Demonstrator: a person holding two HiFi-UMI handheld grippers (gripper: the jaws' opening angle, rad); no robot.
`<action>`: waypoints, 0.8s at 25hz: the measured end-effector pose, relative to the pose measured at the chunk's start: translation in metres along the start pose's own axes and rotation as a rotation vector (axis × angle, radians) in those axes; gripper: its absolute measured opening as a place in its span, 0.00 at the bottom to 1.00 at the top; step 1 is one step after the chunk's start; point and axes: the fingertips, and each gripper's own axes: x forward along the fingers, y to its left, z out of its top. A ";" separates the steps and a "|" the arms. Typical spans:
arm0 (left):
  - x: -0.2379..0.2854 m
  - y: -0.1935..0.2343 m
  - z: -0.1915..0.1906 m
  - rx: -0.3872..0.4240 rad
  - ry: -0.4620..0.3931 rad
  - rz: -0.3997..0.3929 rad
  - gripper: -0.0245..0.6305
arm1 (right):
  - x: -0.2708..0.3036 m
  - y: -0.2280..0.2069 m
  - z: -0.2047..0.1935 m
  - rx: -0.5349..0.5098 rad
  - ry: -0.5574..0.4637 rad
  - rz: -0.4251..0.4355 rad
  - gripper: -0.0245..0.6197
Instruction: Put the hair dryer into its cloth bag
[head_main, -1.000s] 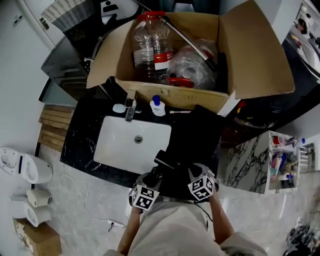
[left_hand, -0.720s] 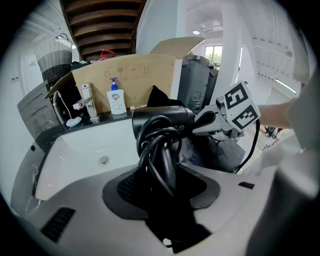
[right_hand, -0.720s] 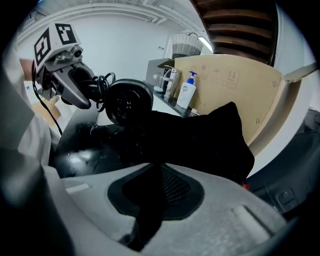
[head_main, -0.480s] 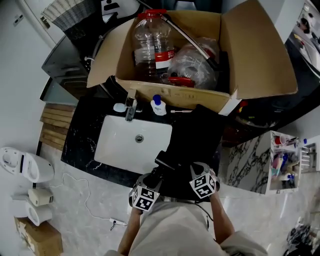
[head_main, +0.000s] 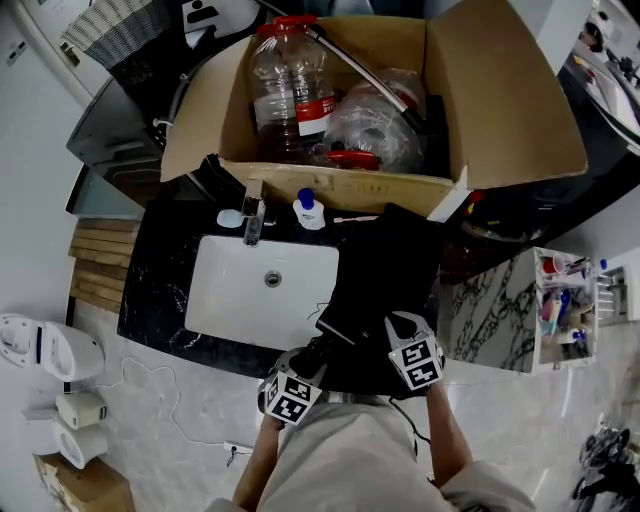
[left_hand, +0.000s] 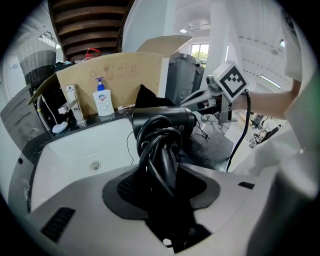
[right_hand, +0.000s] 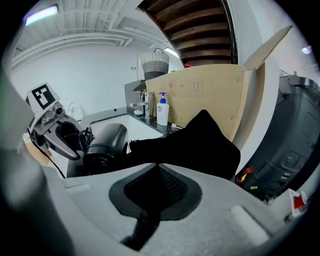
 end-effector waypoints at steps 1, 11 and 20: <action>0.000 -0.002 0.000 0.013 0.001 -0.014 0.32 | 0.000 0.001 0.001 0.003 -0.002 -0.004 0.06; 0.007 -0.016 0.000 0.126 0.025 -0.136 0.32 | -0.011 0.008 0.018 0.022 -0.037 -0.055 0.06; 0.014 -0.020 0.003 0.192 0.028 -0.196 0.32 | -0.023 0.025 0.029 0.003 -0.071 -0.062 0.06</action>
